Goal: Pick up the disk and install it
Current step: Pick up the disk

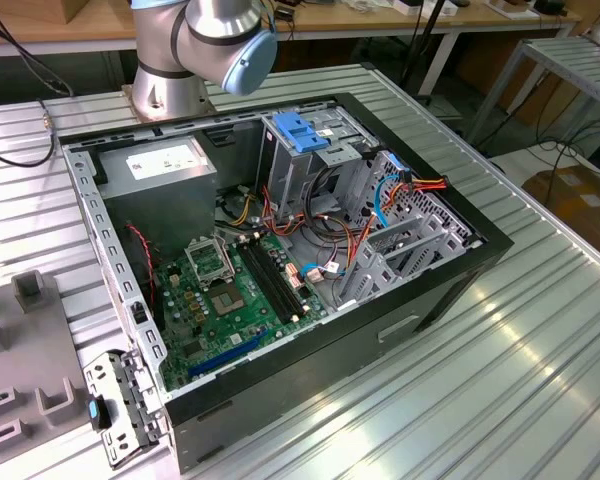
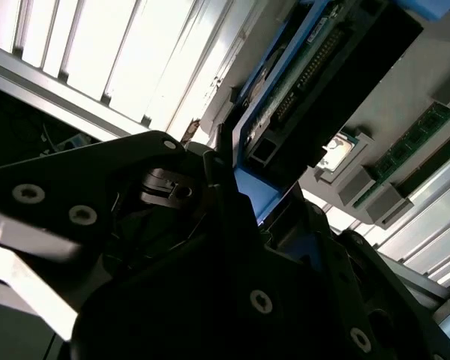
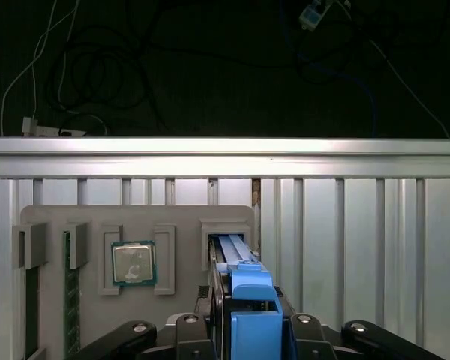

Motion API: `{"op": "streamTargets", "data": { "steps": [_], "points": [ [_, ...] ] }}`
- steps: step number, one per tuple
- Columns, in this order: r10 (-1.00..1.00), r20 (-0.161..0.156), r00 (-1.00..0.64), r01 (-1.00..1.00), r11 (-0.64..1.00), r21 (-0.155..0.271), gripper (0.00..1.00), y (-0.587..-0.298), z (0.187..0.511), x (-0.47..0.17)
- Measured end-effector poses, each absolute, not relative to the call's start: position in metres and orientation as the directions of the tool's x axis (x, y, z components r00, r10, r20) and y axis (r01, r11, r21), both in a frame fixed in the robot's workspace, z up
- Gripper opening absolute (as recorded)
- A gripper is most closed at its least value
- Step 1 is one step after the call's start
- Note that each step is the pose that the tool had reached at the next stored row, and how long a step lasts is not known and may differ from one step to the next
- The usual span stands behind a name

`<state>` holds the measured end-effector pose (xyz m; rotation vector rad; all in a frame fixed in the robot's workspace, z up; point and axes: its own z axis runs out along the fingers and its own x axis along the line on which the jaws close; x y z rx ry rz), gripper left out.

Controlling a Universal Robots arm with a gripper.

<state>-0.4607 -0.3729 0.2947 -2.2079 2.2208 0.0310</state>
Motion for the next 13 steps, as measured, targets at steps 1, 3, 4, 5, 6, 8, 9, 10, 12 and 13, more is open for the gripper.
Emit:
{"op": "streamTargets", "data": {
  "steps": [1, 3, 4, 5, 6, 8, 9, 10, 12, 13],
  "points": [
    [-1.0, -0.021, -0.006, -1.0, 0.006, 0.007, 0.39, -0.3729, 0.2946, -0.4607],
    [-1.0, -0.021, -0.006, -1.0, 0.006, 0.007, 0.37, -0.3729, 0.2946, -0.4607],
    [-1.0, -0.021, -0.006, -1.0, 0.006, 0.007, 0.37, -0.373, 0.2946, -0.4607],
    [-1.0, -0.021, -0.006, -1.0, 0.006, 0.007, 0.37, -0.3729, 0.2946, -0.4607],
    [-1.0, -0.021, -0.006, -1.0, 0.006, 0.007, 0.37, -0.3729, 0.2946, -0.4607],
    [-1.0, -0.021, -0.006, -1.0, 0.006, 0.007, 0.37, -0.3729, 0.2946, -0.4607],
    [-1.0, -0.021, -0.006, -1.0, 0.006, 0.007, 0.37, -0.3729, 0.2946, -0.4607],
    [-1.0, -0.021, -0.006, -1.0, 0.006, 0.007, 0.37, -0.3729, 0.2948, -0.4607],
    [-1.0, -0.021, -0.006, -1.0, 0.006, 0.007, 0.37, -0.3729, 0.2982, -0.4607],
    [-1.0, -0.021, -0.006, -1.0, 0.006, 0.007, 0.37, -0.3729, 0.3001, -0.4607]
  ]
}}
